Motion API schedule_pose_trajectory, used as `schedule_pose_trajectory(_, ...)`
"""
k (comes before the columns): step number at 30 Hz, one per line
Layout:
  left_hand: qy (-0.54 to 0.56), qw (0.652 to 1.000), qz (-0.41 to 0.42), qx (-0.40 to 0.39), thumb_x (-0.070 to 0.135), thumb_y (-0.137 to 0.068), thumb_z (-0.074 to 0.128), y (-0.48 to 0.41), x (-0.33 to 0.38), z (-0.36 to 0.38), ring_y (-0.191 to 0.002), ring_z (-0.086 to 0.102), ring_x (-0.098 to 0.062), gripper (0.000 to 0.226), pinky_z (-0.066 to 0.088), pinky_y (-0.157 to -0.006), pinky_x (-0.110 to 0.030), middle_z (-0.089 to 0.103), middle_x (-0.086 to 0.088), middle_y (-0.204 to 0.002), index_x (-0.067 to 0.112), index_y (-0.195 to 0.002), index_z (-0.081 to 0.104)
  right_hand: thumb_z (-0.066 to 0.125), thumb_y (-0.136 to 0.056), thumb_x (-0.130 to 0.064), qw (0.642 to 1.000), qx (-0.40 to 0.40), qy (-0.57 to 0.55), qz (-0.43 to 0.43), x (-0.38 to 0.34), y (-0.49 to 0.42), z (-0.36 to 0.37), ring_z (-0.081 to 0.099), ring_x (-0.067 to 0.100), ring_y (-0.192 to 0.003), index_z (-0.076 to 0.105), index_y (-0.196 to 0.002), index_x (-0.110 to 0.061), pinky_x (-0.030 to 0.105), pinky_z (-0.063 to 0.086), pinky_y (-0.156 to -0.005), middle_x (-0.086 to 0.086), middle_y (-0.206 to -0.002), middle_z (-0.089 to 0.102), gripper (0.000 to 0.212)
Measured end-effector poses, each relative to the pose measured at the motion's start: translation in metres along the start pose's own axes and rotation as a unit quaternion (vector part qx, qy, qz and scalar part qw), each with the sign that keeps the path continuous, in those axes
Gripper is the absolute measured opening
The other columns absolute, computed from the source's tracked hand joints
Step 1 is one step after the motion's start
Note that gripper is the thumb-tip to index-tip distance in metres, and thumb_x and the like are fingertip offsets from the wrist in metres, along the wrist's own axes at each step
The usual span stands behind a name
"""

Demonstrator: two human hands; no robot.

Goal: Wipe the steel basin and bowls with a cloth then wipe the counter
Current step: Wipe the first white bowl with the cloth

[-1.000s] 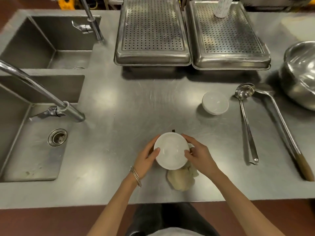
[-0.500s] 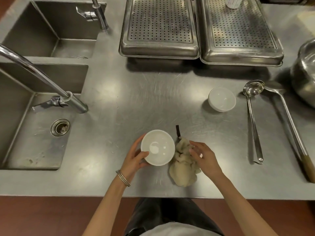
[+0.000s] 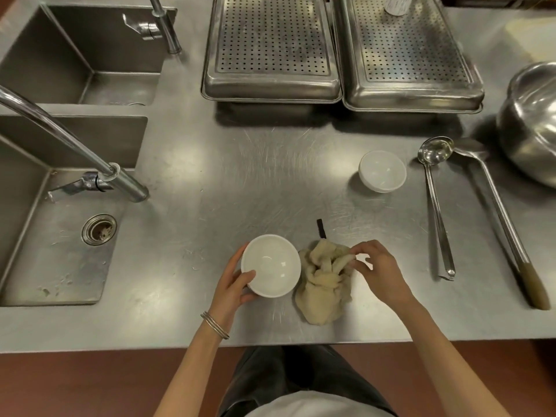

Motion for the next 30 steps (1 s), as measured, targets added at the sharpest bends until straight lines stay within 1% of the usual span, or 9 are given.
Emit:
schedule_pose_trajectory(4,-0.006,1.0,0.008,0.002,0.034,-0.062,0.069,0.0,0.004,0.002,-0.115,0.051,-0.022,0.063,0.056,-0.066,-0.03,0.048,0.004,-0.131,0.038,-0.122,0.051,0.057,-0.089,0.0,0.992,0.028,-0.099,-0.077,-0.032,0.015,-0.019,0.06,0.012,-0.092,0.056,-0.087,-0.034,0.013,0.046,-0.081,-0.006,-0.097,0.06,0.034)
schedule_pose_trajectory(7,-0.005,1.0,0.013,0.001,0.025,-0.071,0.061,0.001,0.01,0.007,-0.115,0.051,-0.02,0.053,0.057,-0.067,-0.032,0.049,0.007,-0.128,0.038,-0.122,0.051,0.057,-0.088,-0.001,0.98,0.063,-0.15,-0.112,-0.044,0.021,-0.036,0.061,0.012,-0.09,0.056,-0.089,-0.041,0.015,0.047,-0.079,-0.004,-0.093,0.062,0.04)
schedule_pose_trajectory(9,-0.005,1.0,0.016,-0.006,0.025,-0.072,0.061,0.001,0.013,0.013,-0.115,0.051,-0.02,0.052,0.057,-0.067,-0.033,0.049,0.007,-0.127,0.039,-0.121,0.051,0.058,-0.087,0.001,0.98,0.083,-0.128,-0.127,-0.048,0.019,-0.038,0.06,0.011,-0.088,0.054,-0.089,-0.047,0.017,0.048,-0.078,-0.005,-0.094,0.061,0.048)
schedule_pose_trajectory(11,-0.008,1.0,0.016,-0.014,0.028,-0.071,0.065,0.002,0.015,0.021,-0.114,0.052,-0.02,0.053,0.057,-0.068,-0.034,0.05,0.008,-0.128,0.04,-0.12,0.051,0.06,-0.085,0.005,0.98,0.114,-0.083,-0.137,-0.052,0.014,-0.038,0.059,0.01,-0.087,0.056,-0.09,-0.041,0.018,0.048,-0.079,-0.009,-0.093,0.059,0.047)
schedule_pose_trajectory(13,-0.014,0.999,0.021,-0.021,0.028,-0.071,0.067,0.002,0.017,0.028,-0.114,0.053,-0.019,0.055,0.057,-0.068,-0.034,0.051,0.008,-0.127,0.039,-0.122,0.05,0.061,-0.083,0.008,0.974,0.158,-0.07,-0.149,-0.06,0.013,-0.045,0.057,0.005,-0.087,0.059,-0.088,-0.024,0.019,0.048,-0.079,-0.011,-0.092,0.058,0.033)
schedule_pose_trajectory(17,-0.007,0.999,0.025,-0.024,0.019,-0.079,0.069,0.003,0.021,0.032,-0.113,0.053,-0.018,0.052,0.056,-0.067,-0.031,0.05,0.005,-0.128,0.038,-0.122,0.049,0.06,-0.085,0.005,0.957,0.233,-0.045,-0.169,-0.069,0.017,-0.063,0.054,-0.002,-0.086,0.062,-0.092,-0.013,0.013,0.045,-0.078,-0.005,-0.09,0.056,0.019)
schedule_pose_trajectory(20,-0.002,1.0,0.018,-0.025,0.022,-0.078,0.068,0.003,0.023,0.031,-0.115,0.053,-0.018,0.05,0.056,-0.068,-0.033,0.051,0.005,-0.129,0.041,-0.121,0.05,0.062,-0.084,0.006,0.964,0.207,-0.044,-0.16,-0.072,0.015,-0.062,0.054,0.001,-0.081,0.06,-0.094,-0.02,0.013,0.046,-0.076,-0.008,-0.091,0.055,0.029)
schedule_pose_trajectory(24,-0.022,0.999,0.037,-0.025,0.033,-0.072,0.063,0.004,0.032,0.035,-0.113,0.053,-0.015,0.053,0.056,-0.068,-0.03,0.05,0.011,-0.127,0.042,-0.122,0.047,0.061,-0.085,0.003,0.962,0.215,-0.073,-0.152,-0.085,0.024,-0.068,0.056,-0.002,-0.085,0.064,-0.097,-0.016,0.011,0.045,-0.072,-0.013,-0.095,0.055,0.023)
schedule_pose_trajectory(30,-0.018,0.998,0.055,-0.016,0.014,-0.094,0.045,0.004,0.043,0.051,-0.111,0.049,-0.007,0.039,0.056,-0.066,-0.026,0.047,0.022,-0.122,0.042,-0.123,0.043,0.063,-0.084,-0.008,0.96,0.17,-0.13,-0.181,-0.111,0.035,-0.041,0.06,0.005,-0.089,0.064,-0.098,-0.023,0.014,0.049,-0.074,-0.011,-0.097,0.059,0.021)
Point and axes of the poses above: each hand's wrist, its own y-axis away from the middle knuckle, its own z-axis out of the palm, x = y × z, the point moved 7 cm from there along -y, towards the middle knuckle
